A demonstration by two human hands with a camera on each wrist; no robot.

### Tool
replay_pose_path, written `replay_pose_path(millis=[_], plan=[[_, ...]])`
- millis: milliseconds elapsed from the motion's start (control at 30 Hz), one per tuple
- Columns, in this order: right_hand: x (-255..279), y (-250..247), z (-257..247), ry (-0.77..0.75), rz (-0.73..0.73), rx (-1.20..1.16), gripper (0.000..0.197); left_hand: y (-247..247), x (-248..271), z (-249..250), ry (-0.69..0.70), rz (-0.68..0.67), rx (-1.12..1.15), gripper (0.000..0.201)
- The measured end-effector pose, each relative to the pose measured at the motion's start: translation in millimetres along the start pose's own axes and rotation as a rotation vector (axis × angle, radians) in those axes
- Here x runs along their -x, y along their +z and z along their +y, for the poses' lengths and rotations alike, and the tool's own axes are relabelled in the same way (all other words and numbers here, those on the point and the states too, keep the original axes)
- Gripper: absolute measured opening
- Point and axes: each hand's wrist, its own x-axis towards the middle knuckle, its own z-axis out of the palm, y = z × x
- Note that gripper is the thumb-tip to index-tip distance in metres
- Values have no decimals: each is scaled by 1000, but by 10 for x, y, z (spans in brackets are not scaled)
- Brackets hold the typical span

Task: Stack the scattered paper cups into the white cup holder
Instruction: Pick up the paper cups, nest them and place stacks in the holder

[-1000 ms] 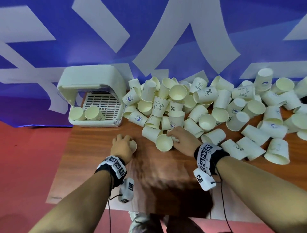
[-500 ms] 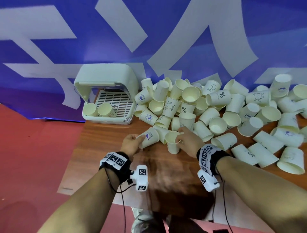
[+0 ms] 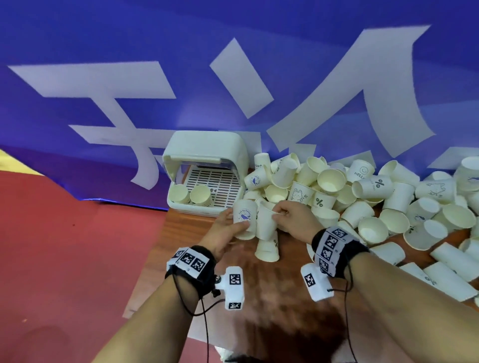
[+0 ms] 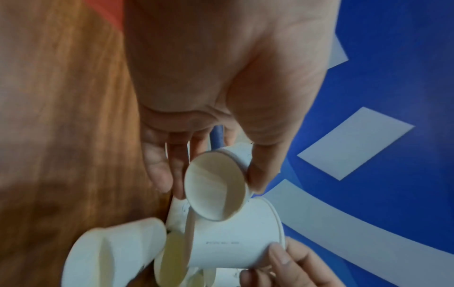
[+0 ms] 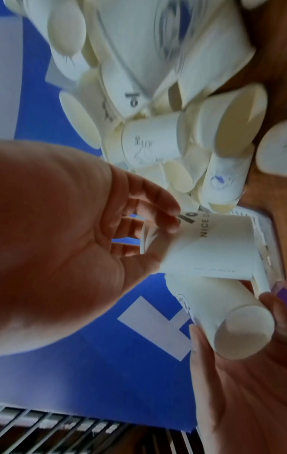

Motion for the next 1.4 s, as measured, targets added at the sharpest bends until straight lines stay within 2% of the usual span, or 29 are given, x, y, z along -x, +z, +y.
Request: replay_pose_path(millis=[67,100,167,367,533,667,800,933,1033,1100,1200,1400], plan=[[-102,55,-196,-9,-10,-4,6,-172,21,147,45,-19,-102,84],[-157,86,-286,-15,-19,-17,5,-257,28,214,64,-11,-166,86],[-283,166,-468,-37,-30,-19,7,-410,57,371,94,13,-247,75],[-612,420,-844,-72,-19,50,7,-871,-89,646,243,95,-262,13],[-897,623,-989,-63,34,136,8,-1387,-321,693,328,187,-424,28],[-1051,756,-1010,-11,10,217,9,-1645,-563,735,388,282,-493,18],[-1189,871,-991,-23,-32,302,13,-1739,-751,779,502,313,-690,12],[-1309,977,-966,-37,-47,370,17,-1814,-988,728,455,251,-784,11],[-1379,1055,-905,-6,-54,397,20,-1840,-1104,664,472,191,-829,14],[-1422,1108,-838,11,-80,421,22,-1843,-1187,606,491,185,-842,19],[-1487,1181,-754,33,-138,459,25,-1827,-1330,525,432,200,-868,24],[-1567,1296,-625,23,-178,503,26,-1796,-1428,433,359,179,-1002,21]])
